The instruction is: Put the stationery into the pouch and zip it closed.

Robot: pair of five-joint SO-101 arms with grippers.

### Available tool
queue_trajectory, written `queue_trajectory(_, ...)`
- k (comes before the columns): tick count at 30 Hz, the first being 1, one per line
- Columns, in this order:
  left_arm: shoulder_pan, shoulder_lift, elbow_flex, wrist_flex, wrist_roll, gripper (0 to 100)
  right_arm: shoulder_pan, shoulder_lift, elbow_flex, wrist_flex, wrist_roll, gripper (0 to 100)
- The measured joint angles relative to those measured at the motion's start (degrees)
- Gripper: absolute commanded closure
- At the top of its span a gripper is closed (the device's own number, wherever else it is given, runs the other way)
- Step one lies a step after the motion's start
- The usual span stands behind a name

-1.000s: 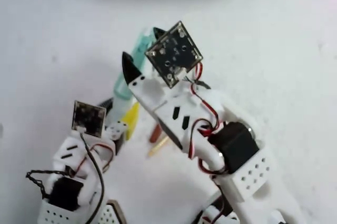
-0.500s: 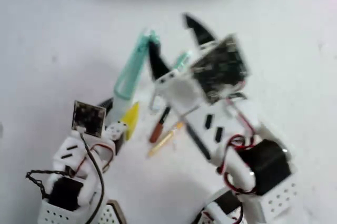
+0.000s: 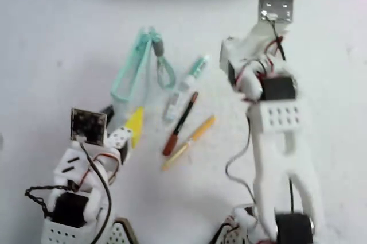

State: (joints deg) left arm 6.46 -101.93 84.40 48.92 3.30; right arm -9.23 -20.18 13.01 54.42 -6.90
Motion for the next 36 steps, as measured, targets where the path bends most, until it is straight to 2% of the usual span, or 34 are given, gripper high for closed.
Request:
queue_trajectory(6, 0.0, 0.0, 0.09, -0.18, 0.0, 88, -0.26, 16.62, -1.23, -3.87, -1.58, 75.8)
queue_trajectory(12, -0.26, 0.0, 0.09, -0.18, 0.0, 86, -1.32, 34.64, -14.86, -4.31, -1.93, 75.6)
queue_trajectory(21, -0.26, 0.0, 0.09, -0.18, 0.0, 86, -3.43, 61.19, -51.08, 14.15, -14.68, 75.5)
queue_trajectory(30, -0.26, -0.79, 0.62, -0.26, 0.0, 86, -3.78, 82.99, -84.92, 25.32, -15.91, 75.5)
queue_trajectory(36, -0.26, -0.79, 0.62, -0.26, 0.0, 86, -6.33, 90.81, -98.73, 28.84, -15.91, 75.5)
